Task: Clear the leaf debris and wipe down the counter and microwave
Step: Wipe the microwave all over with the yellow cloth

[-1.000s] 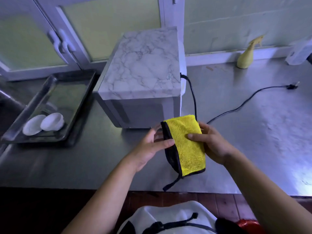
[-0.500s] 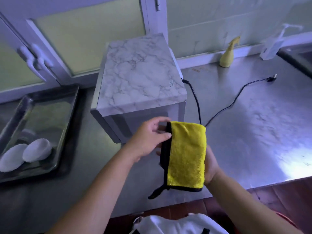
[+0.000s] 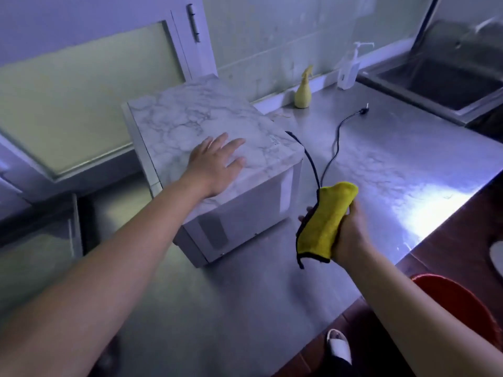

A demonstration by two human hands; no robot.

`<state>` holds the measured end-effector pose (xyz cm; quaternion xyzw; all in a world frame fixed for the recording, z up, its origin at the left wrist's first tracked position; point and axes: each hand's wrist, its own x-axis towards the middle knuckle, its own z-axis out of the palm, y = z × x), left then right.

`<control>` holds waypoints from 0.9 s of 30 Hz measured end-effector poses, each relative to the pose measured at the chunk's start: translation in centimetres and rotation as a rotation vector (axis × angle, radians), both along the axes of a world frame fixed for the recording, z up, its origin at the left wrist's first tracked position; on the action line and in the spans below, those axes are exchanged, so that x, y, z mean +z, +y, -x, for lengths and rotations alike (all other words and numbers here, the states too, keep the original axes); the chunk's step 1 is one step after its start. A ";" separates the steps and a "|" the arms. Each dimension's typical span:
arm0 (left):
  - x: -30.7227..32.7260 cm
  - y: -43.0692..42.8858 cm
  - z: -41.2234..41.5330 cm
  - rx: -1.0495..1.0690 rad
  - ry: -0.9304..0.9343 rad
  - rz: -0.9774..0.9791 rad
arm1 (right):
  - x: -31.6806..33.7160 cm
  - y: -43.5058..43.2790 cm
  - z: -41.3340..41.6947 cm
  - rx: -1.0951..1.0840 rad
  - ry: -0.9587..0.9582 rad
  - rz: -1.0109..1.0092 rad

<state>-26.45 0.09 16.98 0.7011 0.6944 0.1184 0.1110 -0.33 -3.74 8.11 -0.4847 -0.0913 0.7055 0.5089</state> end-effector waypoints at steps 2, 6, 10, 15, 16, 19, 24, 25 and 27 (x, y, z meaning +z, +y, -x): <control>-1.2 1.1 0.5 0.030 0.075 0.041 | 1.6 2.0 1.8 -0.099 -0.114 -0.100; -2.8 1.6 1.2 0.009 0.128 -0.070 | 2.7 5.3 7.5 -0.179 -0.593 -0.536; -3.3 1.9 1.2 0.009 0.175 -0.097 | -0.3 7.5 12.0 -0.332 -0.907 -0.681; -3.5 1.9 1.3 0.013 0.188 -0.108 | -5.8 9.2 12.0 -0.496 -0.698 -0.693; -3.6 1.9 1.4 0.016 0.191 -0.105 | -6.7 9.1 11.9 -0.490 -0.658 -0.668; -3.5 1.8 1.3 0.023 0.178 -0.111 | -9.1 8.7 11.5 -0.416 -0.618 -0.618; -3.3 1.6 1.1 0.019 0.186 -0.110 | -12.8 8.8 10.6 -0.306 -0.625 -0.401; -3.3 1.6 1.2 0.021 0.188 -0.109 | -13.4 8.8 10.3 -0.272 -0.604 -0.325; -3.3 1.4 1.1 0.020 0.190 -0.113 | -14.1 9.0 9.6 -0.226 -0.529 -0.160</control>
